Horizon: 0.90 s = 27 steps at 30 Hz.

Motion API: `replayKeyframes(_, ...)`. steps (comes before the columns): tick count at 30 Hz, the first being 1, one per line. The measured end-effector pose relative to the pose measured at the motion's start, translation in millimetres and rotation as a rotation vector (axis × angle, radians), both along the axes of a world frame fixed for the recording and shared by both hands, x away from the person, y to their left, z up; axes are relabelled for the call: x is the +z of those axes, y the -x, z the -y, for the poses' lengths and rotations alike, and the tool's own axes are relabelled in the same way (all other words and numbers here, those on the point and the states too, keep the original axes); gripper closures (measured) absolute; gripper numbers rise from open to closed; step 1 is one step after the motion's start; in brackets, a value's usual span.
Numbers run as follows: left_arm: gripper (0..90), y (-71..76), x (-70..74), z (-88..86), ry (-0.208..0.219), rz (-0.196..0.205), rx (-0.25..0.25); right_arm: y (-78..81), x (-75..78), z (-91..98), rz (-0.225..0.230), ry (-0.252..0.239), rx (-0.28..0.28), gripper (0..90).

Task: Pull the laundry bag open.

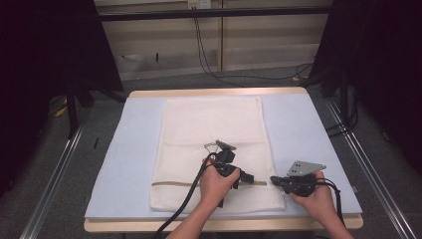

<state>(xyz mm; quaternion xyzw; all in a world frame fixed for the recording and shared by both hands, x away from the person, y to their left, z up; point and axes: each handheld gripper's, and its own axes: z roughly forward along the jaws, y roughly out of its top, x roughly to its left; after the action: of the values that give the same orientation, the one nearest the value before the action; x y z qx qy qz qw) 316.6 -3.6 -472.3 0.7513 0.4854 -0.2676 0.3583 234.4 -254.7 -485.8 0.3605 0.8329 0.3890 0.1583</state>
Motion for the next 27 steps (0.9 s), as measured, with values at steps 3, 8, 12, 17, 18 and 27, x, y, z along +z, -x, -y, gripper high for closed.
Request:
replayKeyframes(3, 87.5, 0.1, 1.2, -2.9, 0.001, -0.002, -0.006, -0.2, -0.1, 0.1, 0.0, -0.001, 0.0, 90.0)
replayKeyframes(8, 87.5, -0.2, 1.2, -6.4, 0.011, -0.017, 0.002, -0.3, -0.2, 0.4, 0.0, -0.004, 0.002, 90.0)
replayKeyframes(12, 87.6, -1.2, 2.4, -10.6, 0.014, -0.026, 0.007, -0.2, -0.4, 0.5, -0.004, -0.008, -0.001, 90.0)
replayKeyframes(17, 87.7, -2.4, 4.0, -17.9, 0.01, -0.02, 0.012, -0.3, -0.3, 0.4, -0.002, -0.005, -0.002, 90.0)
replayKeyframes(18, 87.6, -2.2, 4.5, -18.7, 0.011, -0.015, 0.007, -0.3, -0.2, 0.5, -0.004, -0.006, 0.0, 90.0)
replayKeyframes(27, 87.7, -2.6, 5.1, -26.2, 0.006, -0.015, 0.01, 0.0, -0.3, -0.2, 0.004, -0.001, 0.005, 90.0)
